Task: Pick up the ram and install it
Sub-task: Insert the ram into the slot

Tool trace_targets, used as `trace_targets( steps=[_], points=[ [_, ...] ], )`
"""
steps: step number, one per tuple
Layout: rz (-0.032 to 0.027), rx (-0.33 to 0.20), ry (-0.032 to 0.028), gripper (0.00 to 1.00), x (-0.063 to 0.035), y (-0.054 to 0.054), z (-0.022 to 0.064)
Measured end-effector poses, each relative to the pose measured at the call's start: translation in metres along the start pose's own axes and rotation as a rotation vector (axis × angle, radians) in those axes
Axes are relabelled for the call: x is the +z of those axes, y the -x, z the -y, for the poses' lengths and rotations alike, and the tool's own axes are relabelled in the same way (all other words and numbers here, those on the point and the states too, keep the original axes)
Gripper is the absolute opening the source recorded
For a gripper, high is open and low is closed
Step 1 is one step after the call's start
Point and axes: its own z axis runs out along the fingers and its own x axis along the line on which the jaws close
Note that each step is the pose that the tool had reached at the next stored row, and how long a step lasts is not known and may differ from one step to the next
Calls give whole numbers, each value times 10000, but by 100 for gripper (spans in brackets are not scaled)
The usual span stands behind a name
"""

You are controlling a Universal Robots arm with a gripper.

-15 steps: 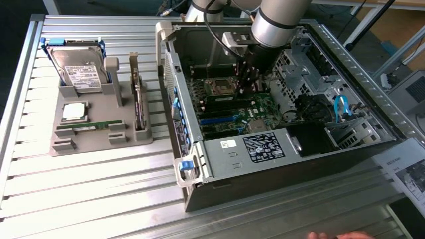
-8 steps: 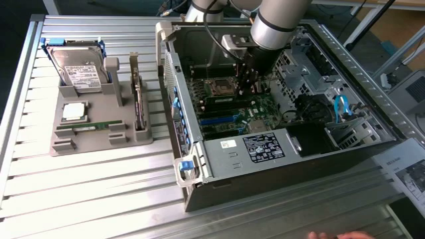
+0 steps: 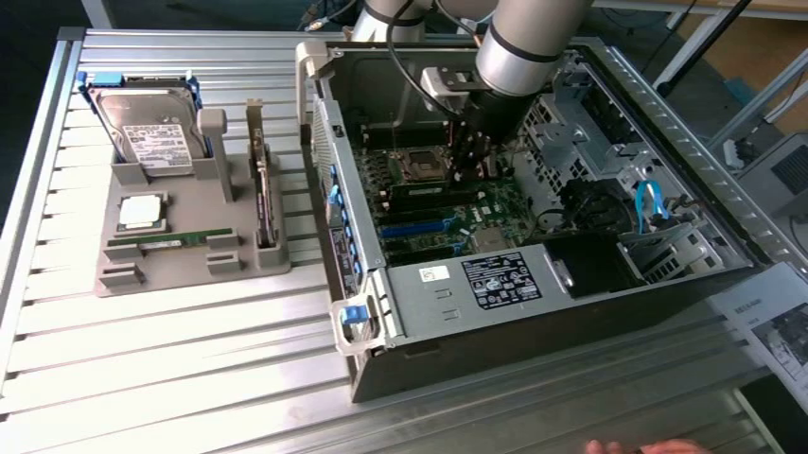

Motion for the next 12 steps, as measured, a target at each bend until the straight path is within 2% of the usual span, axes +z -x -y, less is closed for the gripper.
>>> trace_targets(
  steps=[12],
  points=[
    [4, -84, 1, 12, 2, -4, 0]
  ],
)
